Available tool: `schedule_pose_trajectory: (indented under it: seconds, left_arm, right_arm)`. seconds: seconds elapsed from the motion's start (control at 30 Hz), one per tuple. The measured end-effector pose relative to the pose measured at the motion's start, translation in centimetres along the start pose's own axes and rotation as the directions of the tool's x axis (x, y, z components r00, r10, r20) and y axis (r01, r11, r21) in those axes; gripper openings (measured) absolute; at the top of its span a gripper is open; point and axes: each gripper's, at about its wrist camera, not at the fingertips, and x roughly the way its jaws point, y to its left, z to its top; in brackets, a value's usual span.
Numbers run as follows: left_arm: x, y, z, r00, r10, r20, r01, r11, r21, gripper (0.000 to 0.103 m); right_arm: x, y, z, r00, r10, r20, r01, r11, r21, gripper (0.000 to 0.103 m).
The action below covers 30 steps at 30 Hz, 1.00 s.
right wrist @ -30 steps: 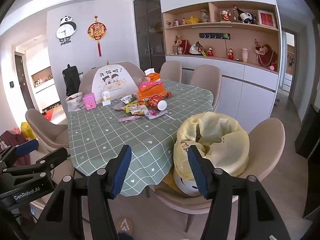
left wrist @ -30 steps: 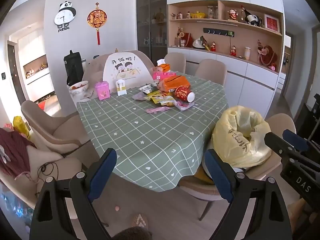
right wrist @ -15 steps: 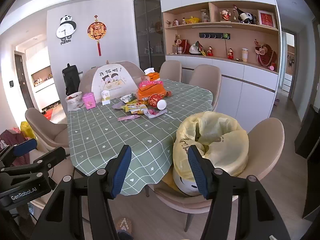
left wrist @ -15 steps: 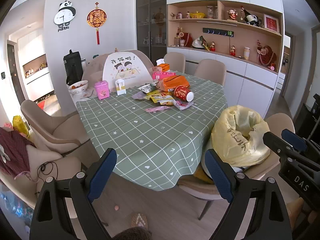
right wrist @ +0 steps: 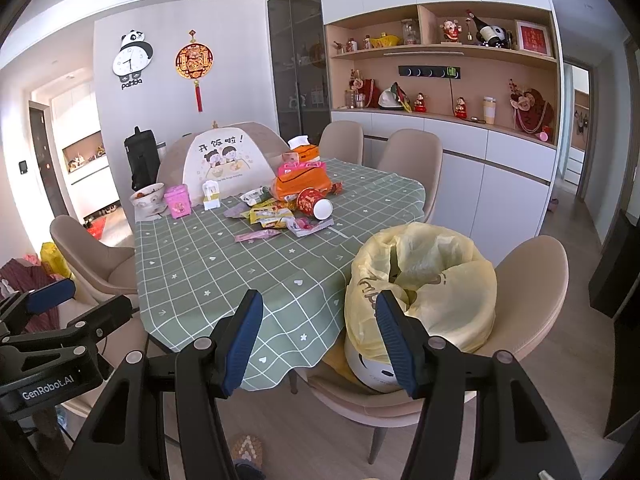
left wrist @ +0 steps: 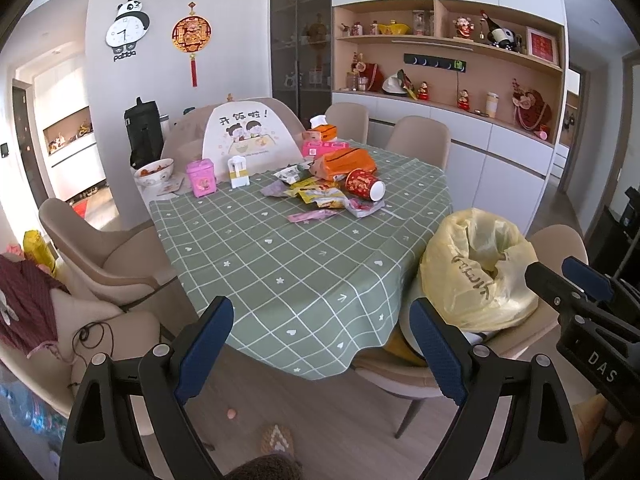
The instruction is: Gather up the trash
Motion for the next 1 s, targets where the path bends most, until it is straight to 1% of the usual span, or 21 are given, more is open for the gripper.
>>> schedule_pose_trajectory:
  seconds: [0.13,0.3,0.93,1.0]
  left_arm:
    - [0.1,0.2,0.2,1.0,0.001,-0.003,-0.001,1.0,-0.002,0.089]
    - [0.3,-1.0,-0.5,1.0,-0.001,-0.007,0.001,1.0,0.0,0.089]
    - [0.4,-0.5,-0.2,1.0,-0.004,-0.012,0.004,1.0,-0.003,0.089]
    - [0.4,-0.5,-0.2,1.0,-0.004,-0.013,0.004,1.0,-0.003,0.089]
  right_arm:
    - [0.0,-0.1,0.0,1.0,0.001,-0.002,-0.001,1.0,0.004,0.056]
    - [0.0,-0.1,0.0,1.0,0.001,-0.001,-0.001,1.0,0.002,0.056]
    - [0.2,-0.1,0.0,1.0,0.0,-0.003,0.0,1.0,0.0,0.056]
    - [0.0,-1.0,0.1,1.0,-0.002,-0.004,0.002,1.0,0.003,0.056]
